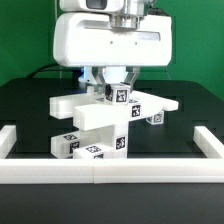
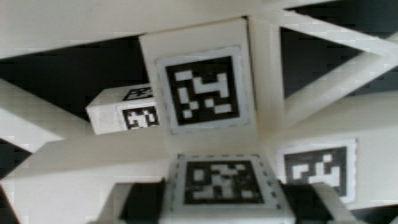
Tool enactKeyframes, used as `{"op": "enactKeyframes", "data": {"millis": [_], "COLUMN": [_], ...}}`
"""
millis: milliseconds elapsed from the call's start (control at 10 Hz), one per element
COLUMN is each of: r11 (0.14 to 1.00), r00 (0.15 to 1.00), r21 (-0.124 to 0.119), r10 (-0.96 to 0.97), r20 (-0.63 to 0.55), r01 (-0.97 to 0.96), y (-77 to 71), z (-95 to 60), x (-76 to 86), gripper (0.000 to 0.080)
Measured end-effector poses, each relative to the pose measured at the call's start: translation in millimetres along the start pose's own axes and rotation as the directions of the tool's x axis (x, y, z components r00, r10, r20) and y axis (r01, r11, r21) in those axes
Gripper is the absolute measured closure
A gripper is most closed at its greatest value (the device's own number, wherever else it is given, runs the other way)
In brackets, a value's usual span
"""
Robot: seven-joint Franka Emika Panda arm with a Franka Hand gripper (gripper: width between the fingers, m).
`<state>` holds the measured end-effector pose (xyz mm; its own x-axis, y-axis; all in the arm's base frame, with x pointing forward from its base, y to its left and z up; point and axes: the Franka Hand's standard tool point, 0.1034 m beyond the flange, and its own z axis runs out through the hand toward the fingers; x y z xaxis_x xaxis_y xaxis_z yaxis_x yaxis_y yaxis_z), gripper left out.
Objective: Assemble chair
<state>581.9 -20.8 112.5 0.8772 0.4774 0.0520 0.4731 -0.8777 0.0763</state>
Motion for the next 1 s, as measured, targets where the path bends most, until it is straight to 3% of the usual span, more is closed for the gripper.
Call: {"op": "enactKeyframes", "data": {"millis": [400,1000], "r11": [0.965,0.787], "r00": [0.965,0.787], "r21": [0.002,0.011], "r10": [0.264,0.617], "r20": [0.000,0.001], "r01": [-0.264,-0.617], "y": [-0.4,-1.0], "z": [0.1,0.4], "x": [0.1,0.4], "gripper": [0.0512,0.0512]}}
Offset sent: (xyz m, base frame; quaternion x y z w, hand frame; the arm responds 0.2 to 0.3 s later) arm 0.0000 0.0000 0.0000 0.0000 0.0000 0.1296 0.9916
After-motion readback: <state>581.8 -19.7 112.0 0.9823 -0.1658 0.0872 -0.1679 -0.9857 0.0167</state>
